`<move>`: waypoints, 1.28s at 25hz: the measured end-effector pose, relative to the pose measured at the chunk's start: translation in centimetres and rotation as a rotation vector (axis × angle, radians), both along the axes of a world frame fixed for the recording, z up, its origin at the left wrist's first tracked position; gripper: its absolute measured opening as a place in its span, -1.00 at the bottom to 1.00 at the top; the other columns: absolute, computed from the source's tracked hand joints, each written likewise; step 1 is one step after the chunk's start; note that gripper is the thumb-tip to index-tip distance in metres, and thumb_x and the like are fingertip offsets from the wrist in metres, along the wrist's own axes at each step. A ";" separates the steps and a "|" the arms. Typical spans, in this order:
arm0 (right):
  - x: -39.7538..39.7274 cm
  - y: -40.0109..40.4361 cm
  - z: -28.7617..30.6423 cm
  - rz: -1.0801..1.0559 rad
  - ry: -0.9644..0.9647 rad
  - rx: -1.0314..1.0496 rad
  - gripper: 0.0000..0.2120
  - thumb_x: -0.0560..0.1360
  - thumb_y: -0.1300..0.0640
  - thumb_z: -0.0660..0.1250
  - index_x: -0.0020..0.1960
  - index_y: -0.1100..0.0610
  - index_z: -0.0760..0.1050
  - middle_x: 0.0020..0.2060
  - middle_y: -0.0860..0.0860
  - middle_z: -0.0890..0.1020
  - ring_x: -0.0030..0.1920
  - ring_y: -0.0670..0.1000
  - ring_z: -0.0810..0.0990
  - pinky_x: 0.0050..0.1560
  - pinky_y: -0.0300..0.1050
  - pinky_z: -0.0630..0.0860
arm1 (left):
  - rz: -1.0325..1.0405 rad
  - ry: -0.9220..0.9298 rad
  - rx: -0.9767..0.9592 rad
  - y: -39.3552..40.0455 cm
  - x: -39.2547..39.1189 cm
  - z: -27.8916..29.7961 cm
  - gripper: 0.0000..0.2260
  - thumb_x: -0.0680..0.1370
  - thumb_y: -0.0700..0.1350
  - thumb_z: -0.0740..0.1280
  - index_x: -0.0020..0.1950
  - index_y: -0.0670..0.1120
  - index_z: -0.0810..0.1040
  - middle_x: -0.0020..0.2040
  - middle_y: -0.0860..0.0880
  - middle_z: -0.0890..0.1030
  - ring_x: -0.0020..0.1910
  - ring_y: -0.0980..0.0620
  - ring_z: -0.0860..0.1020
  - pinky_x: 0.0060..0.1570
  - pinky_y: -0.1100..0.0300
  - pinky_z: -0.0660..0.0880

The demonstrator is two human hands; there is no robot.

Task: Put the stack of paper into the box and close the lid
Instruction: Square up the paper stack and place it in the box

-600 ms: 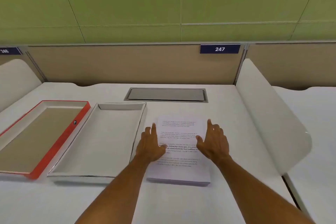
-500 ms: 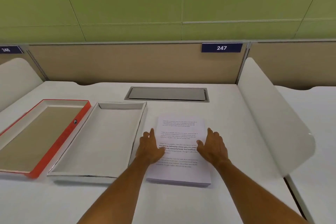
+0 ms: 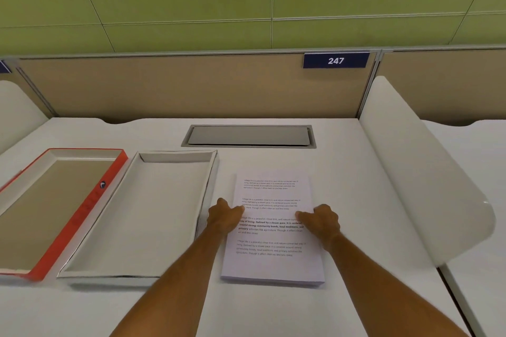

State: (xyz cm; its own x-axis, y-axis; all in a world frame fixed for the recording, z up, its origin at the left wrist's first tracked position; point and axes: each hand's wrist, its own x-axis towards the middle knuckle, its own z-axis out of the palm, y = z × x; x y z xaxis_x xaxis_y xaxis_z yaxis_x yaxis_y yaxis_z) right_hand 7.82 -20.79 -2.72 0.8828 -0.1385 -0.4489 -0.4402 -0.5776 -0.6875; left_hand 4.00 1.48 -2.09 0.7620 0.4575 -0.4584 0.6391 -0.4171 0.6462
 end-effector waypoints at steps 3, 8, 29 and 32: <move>0.9 0.2 -0.4 -0.058 0.065 0.100 -0.53 0.40 -0.10 0.45 0.12 0.22 0.51 0.06 0.16 0.65 0.03 0.21 0.65 0.11 0.16 0.61 | 0.041 0.021 -0.096 0.8 0.7 -0.7 -0.54 0.54 0.07 0.31 0.30 -0.23 0.47 0.16 -0.18 0.62 0.03 -0.12 0.62 0.01 0.04 0.59; 1.6 0.8 -0.3 -0.055 0.097 0.082 -0.47 0.35 -0.16 0.45 0.13 0.21 0.53 0.02 0.13 0.66 0.03 0.19 0.65 0.11 0.13 0.61 | 0.059 0.008 -0.217 1.4 1.4 -1.0 -0.65 0.56 0.02 0.33 0.20 -0.22 0.51 0.10 -0.16 0.65 -0.06 -0.08 0.60 -0.13 0.12 0.52; 3.4 -1.3 0.7 -0.145 0.063 0.388 -0.96 0.50 0.36 0.30 -0.12 0.32 0.50 -0.18 0.20 0.65 -0.24 0.13 0.64 -0.23 -0.02 0.61 | 0.052 -0.127 -0.419 3.2 2.8 -0.8 -0.89 0.53 -0.26 0.38 -0.02 -0.30 0.62 0.00 -0.19 0.70 -0.04 -0.11 0.67 -0.03 0.05 0.63; 3.8 -1.8 3.3 -0.046 -0.085 0.418 -0.87 0.54 0.35 0.25 -0.10 0.26 0.57 -0.12 0.15 0.69 -0.17 0.11 0.68 -0.25 -0.08 0.60 | -0.011 -0.259 -0.407 3.2 3.2 1.7 -0.91 0.54 -0.28 0.34 0.01 -0.23 0.61 0.04 -0.18 0.70 0.02 -0.13 0.68 0.03 0.02 0.63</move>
State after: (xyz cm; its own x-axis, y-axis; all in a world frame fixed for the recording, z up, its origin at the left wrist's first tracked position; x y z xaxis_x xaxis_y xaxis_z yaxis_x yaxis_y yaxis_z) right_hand 11.64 -22.62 0.54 0.9164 0.0001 -0.4002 -0.3902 -0.2225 -0.8934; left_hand 7.17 4.71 -0.35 0.8785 0.2718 -0.3930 0.4325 -0.1026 0.8958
